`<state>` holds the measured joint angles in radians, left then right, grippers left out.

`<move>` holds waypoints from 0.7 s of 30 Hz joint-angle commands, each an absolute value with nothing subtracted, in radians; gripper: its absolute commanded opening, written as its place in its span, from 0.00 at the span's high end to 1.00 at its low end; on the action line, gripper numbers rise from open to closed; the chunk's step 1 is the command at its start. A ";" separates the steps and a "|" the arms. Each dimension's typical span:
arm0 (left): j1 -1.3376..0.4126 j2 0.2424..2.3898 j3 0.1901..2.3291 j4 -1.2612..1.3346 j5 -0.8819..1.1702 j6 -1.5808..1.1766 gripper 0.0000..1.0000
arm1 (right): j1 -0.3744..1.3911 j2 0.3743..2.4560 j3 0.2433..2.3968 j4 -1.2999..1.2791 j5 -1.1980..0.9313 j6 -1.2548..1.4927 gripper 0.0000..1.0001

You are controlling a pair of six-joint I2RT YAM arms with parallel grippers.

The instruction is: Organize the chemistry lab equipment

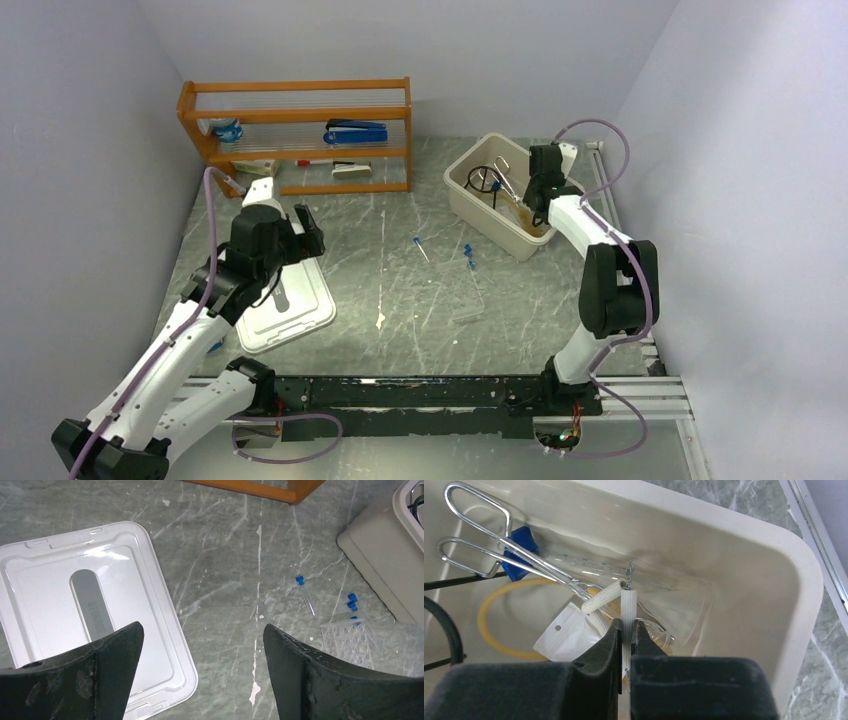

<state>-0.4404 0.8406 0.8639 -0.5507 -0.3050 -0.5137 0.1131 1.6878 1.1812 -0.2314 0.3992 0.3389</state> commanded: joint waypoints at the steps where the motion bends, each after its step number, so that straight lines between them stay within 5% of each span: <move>1: -0.442 0.832 0.849 -0.522 -0.281 -0.534 0.07 | 0.097 1.715 1.179 -0.172 0.427 0.334 1.00; 5: -0.442 0.834 0.837 -0.509 -0.273 -0.532 0.07 | 0.095 1.741 1.178 -0.172 0.464 0.317 0.98; 13: -0.442 0.854 0.838 -0.499 -0.265 -0.526 0.07 | 0.097 1.700 1.185 -0.190 0.447 0.309 0.72; 21: -0.442 0.860 0.830 -0.482 -0.245 -0.531 0.07 | 0.132 1.552 1.198 -0.285 0.362 0.306 0.65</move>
<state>-0.4404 0.8566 0.8417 -0.5262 -0.2790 -0.5240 0.1085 1.6577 1.1812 -0.2451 0.4057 0.3161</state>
